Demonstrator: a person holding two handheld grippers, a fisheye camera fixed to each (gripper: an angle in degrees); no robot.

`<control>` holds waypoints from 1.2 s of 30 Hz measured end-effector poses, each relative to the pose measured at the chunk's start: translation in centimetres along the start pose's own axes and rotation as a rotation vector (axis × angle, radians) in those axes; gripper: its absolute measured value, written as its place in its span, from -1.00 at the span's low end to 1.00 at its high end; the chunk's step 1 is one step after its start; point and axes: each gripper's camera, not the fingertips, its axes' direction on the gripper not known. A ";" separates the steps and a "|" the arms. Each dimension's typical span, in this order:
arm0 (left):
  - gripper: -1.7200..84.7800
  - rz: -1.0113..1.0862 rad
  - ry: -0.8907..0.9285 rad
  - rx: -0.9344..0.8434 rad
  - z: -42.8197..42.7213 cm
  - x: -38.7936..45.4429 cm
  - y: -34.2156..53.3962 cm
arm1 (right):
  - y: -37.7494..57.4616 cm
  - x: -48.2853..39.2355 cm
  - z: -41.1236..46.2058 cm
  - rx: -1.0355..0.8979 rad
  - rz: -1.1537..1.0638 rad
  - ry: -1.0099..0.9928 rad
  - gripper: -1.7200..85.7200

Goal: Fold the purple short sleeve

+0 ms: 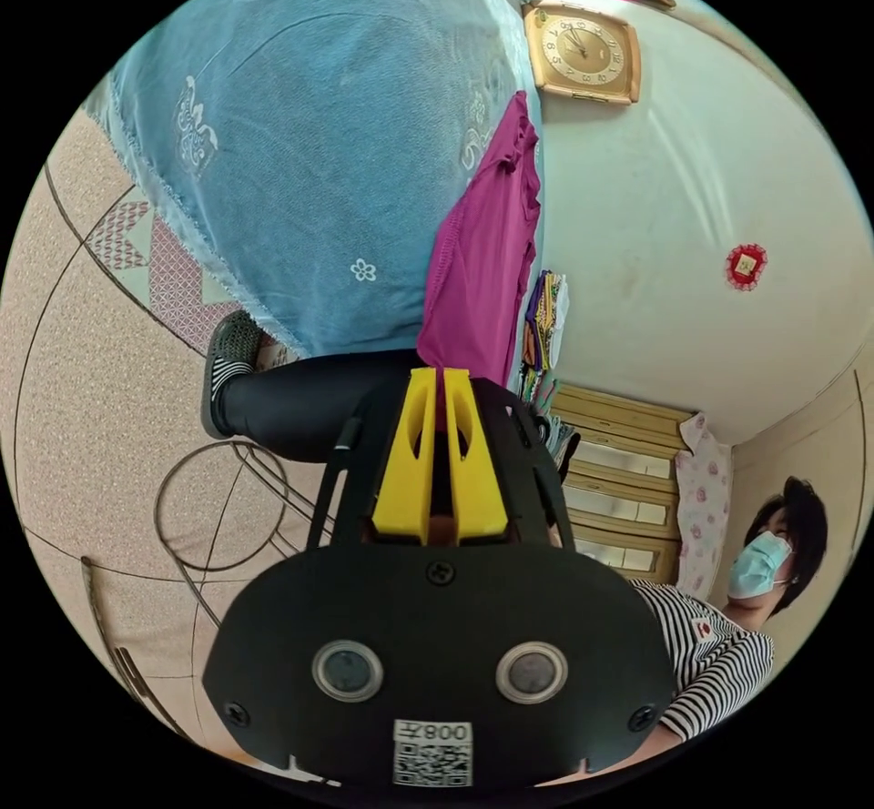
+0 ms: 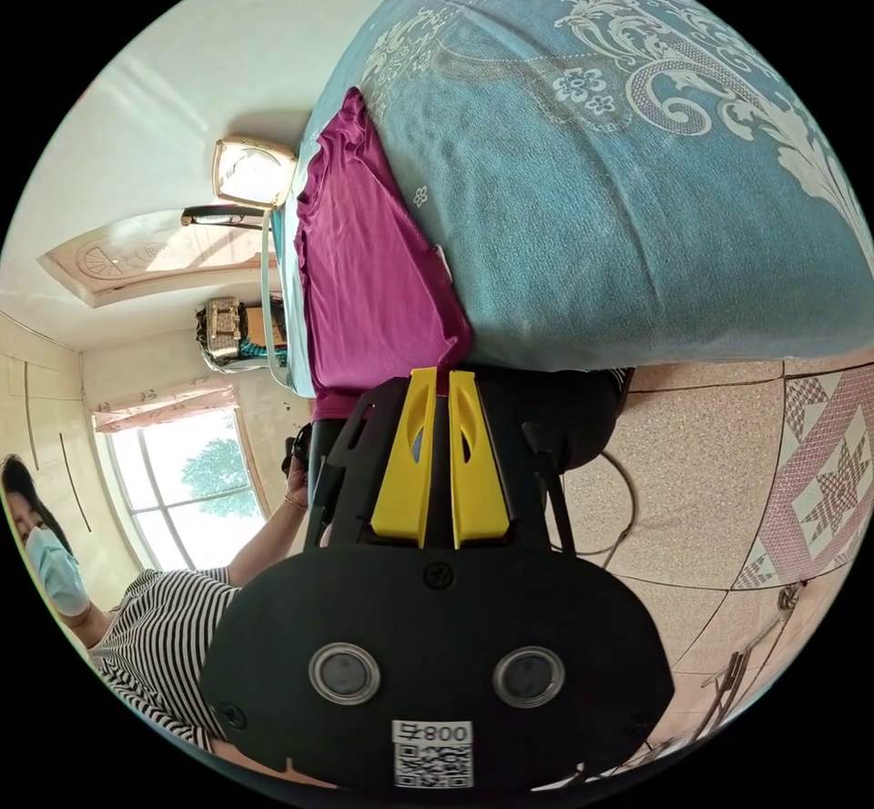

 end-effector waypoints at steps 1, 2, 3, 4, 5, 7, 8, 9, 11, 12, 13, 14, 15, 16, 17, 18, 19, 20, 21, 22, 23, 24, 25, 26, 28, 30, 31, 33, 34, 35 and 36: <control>-0.92 0.008 0.010 0.008 -0.4 0.3 0.5 | 0.5 -0.1 -0.3 -0.001 -0.002 -0.009 -0.90; -0.92 0.018 0.020 0.018 -1.0 0.7 0.9 | 0.8 -0.1 -0.5 -0.003 -0.003 -0.015 -0.91; -0.93 0.024 0.028 0.022 -1.2 0.9 1.2 | 1.5 -0.3 -1.0 -0.003 -0.008 -0.033 -0.91; -0.93 0.038 0.046 0.029 -1.7 1.4 1.6 | 2.2 -0.6 -1.7 0.010 -0.023 -0.053 -0.91; -0.93 0.053 0.060 0.035 -2.3 1.9 2.1 | 2.6 -0.7 -2.0 0.016 -0.031 -0.063 -0.91; -0.93 0.080 0.077 0.041 -3.0 2.8 2.8 | 4.1 -1.5 -3.4 0.031 -0.064 -0.099 -0.92; -0.93 0.098 0.083 0.041 -3.5 3.4 3.3 | 4.5 -1.7 -3.7 0.035 -0.075 -0.108 -0.92; -0.93 0.106 0.086 0.043 -3.7 3.6 3.5 | 5.2 -2.2 -4.3 0.043 -0.095 -0.123 -0.92; -0.93 0.137 0.110 0.055 -4.7 4.7 4.5 | 6.2 -2.9 -5.1 0.054 -0.123 -0.147 -0.92; -0.93 0.145 0.120 0.058 -5.0 5.0 4.8 | 6.8 -3.4 -5.6 0.061 -0.141 -0.165 -0.92; -0.93 0.161 0.133 0.064 -5.4 5.5 5.3 | 7.4 -3.9 -6.0 0.064 -0.159 -0.179 -0.93; -0.93 0.173 0.138 0.072 -5.9 6.0 5.9 | 7.6 -4.2 -6.1 0.065 -0.168 -0.183 -0.93; -0.94 0.179 0.141 0.076 -6.1 6.2 6.2 | 8.2 -4.8 -6.4 0.066 -0.189 -0.186 -0.93; -0.94 0.192 0.150 0.080 -6.5 6.7 6.7 | 8.7 -5.4 -6.7 0.067 -0.209 -0.185 -0.93; -0.94 0.202 0.156 0.085 -6.9 7.0 7.3 | 9.0 -5.7 -6.8 0.067 -0.218 -0.186 -0.93; -0.94 0.208 0.158 0.088 -7.1 7.2 7.6 | 9.5 -6.2 -7.1 0.069 -0.234 -0.188 -0.93; -0.94 0.218 0.166 0.093 -7.5 7.5 8.1 | 10.1 -6.7 -7.4 0.070 -0.247 -0.191 -0.93; -0.94 0.224 0.176 0.097 -7.8 7.8 8.7 | 10.4 -6.9 -7.5 0.071 -0.252 -0.192 -0.93; -0.94 0.226 0.179 0.099 -8.0 7.9 9.0 | 11.0 -7.2 -7.9 0.073 -0.262 -0.192 -0.93; -0.94 0.229 0.183 0.102 -8.3 8.0 9.5 | 11.6 -7.5 -8.2 0.074 -0.271 -0.191 -0.93; -0.94 0.231 0.186 0.103 -8.6 8.1 10.1 | 11.9 -7.5 -8.4 0.076 -0.274 -0.190 -0.93; -0.94 0.232 0.187 0.103 -8.7 8.2 10.4 | 12.6 -7.6 -8.8 0.079 -0.275 -0.190 -0.93; -0.94 0.232 0.188 0.104 -8.9 8.2 10.9 | 13.2 -7.7 -9.1 0.081 -0.276 -0.196 -0.93; -0.94 0.230 0.191 0.104 -9.1 8.2 11.5 | 13.6 -7.7 -9.2 0.081 -0.277 -0.197 -0.93; -0.94 0.225 0.201 0.103 -9.4 8.2 12.4 | 14.9 -7.6 -9.6 0.075 -0.272 -0.192 -0.93; -0.94 0.218 0.207 0.101 -9.5 8.2 13.2 | 15.8 -7.6 -9.7 0.070 -0.269 -0.191 -0.93; -0.94 0.216 0.206 0.097 -9.6 8.3 13.7 | 16.3 -7.5 -9.7 0.064 -0.263 -0.190 -0.93; -0.94 0.217 0.202 0.092 -9.8 8.6 14.5 | 17.1 -7.4 -9.8 0.055 -0.257 -0.193 -0.93; -0.94 0.217 0.204 0.087 -9.8 8.8 15.0 | 17.5 -7.3 -9.8 0.049 -0.252 -0.196 -0.93; -0.94 0.217 0.200 0.081 -9.9 9.1 15.4 | 17.7 -7.3 -9.8 0.045 -0.250 -0.197 -0.93; -0.94 0.219 0.195 0.079 -9.9 9.3 15.6 | 18.1 -7.3 -9.8 0.038 -0.248 -0.195 -0.93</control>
